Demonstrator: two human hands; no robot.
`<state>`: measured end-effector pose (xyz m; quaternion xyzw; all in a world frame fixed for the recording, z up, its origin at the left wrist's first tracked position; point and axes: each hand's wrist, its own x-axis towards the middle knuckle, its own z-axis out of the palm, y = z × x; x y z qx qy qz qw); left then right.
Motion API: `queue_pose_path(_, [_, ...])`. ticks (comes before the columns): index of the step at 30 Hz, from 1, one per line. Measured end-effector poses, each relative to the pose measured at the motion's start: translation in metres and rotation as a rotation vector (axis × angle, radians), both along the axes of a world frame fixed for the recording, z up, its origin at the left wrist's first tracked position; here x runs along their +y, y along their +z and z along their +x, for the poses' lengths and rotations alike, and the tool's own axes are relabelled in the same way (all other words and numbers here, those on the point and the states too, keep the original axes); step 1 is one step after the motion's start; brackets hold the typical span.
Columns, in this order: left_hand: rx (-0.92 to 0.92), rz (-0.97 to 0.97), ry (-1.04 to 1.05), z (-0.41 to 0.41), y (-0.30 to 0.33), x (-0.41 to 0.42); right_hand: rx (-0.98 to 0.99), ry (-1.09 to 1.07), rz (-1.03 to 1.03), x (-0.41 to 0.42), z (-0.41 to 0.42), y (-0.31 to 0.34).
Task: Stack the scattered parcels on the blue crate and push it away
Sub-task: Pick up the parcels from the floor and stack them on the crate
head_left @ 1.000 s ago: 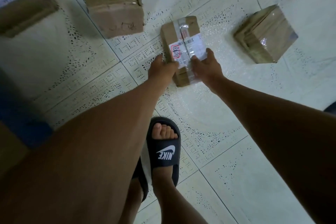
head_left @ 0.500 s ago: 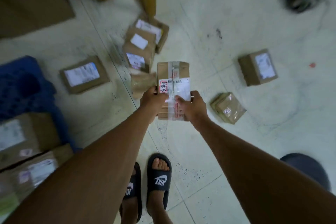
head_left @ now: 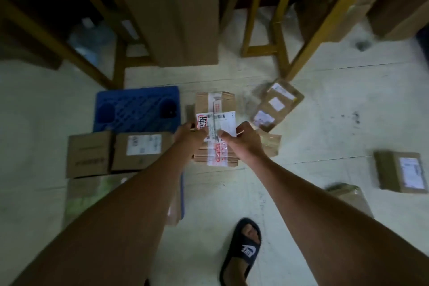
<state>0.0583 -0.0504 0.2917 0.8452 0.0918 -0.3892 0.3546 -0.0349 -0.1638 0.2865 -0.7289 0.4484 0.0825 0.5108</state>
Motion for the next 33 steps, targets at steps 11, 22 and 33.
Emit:
queue_pose_path(11, [0.051, 0.067, 0.06, 0.034, -0.026, 0.271, 0.077, 0.153, 0.193, 0.262, 0.044, -0.021])
queue_pose_path(22, [0.029, 0.131, 0.039, 0.092, -0.049, 0.474, 0.173, 0.207, 0.319, 0.454, 0.117, -0.065])
queue_pose_path(33, [0.047, 0.171, -0.04, 0.083, -0.129, 0.519, 0.253, 0.181, 0.325, 0.499, 0.111, -0.127])
